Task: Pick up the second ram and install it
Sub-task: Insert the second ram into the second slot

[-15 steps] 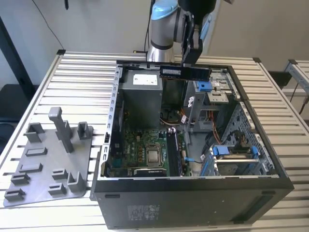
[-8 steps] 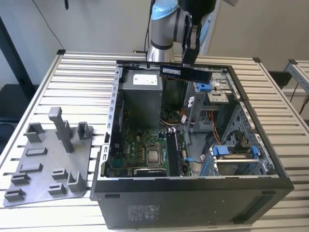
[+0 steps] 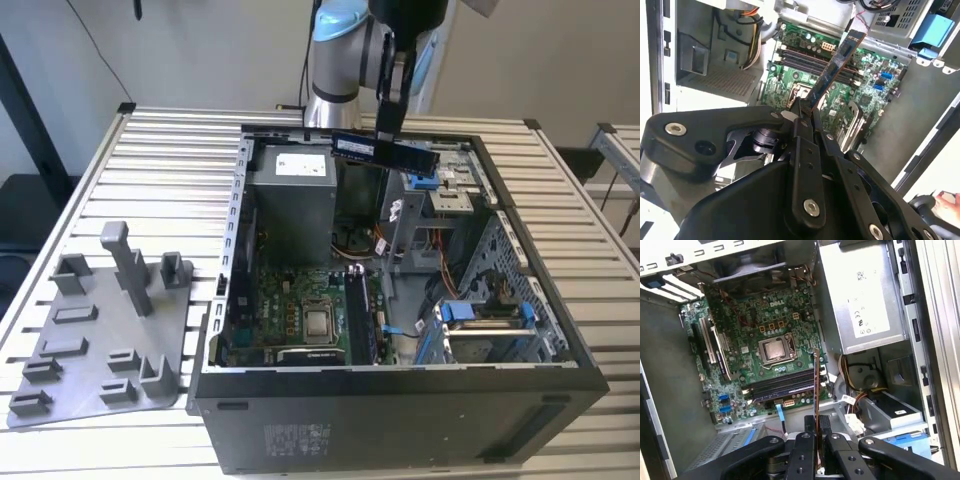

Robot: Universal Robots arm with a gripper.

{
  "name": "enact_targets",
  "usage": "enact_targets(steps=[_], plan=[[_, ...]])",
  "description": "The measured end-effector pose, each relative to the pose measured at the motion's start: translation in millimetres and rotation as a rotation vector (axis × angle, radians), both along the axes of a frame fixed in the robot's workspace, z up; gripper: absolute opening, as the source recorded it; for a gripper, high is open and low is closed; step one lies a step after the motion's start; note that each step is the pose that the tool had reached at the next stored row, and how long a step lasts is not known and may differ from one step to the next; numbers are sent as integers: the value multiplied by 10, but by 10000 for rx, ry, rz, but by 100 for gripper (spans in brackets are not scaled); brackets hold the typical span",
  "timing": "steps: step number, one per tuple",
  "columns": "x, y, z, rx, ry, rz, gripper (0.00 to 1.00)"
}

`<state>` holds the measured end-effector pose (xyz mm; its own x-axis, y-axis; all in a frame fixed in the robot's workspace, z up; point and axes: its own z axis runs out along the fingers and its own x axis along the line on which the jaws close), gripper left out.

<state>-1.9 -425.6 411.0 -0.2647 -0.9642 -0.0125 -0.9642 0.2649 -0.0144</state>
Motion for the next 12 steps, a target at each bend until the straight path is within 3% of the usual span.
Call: enact_targets(steps=[2, 3, 5, 6, 12], plan=[[0, 0, -1, -3, 14, -8, 14], [0, 0, -3, -2, 78, -9, 14], [4, -2, -5, -5, 272, -8, 14], [6, -2, -7, -6, 305, -7, 14], [5, -8, -29, 3, 309, -453, 14]])
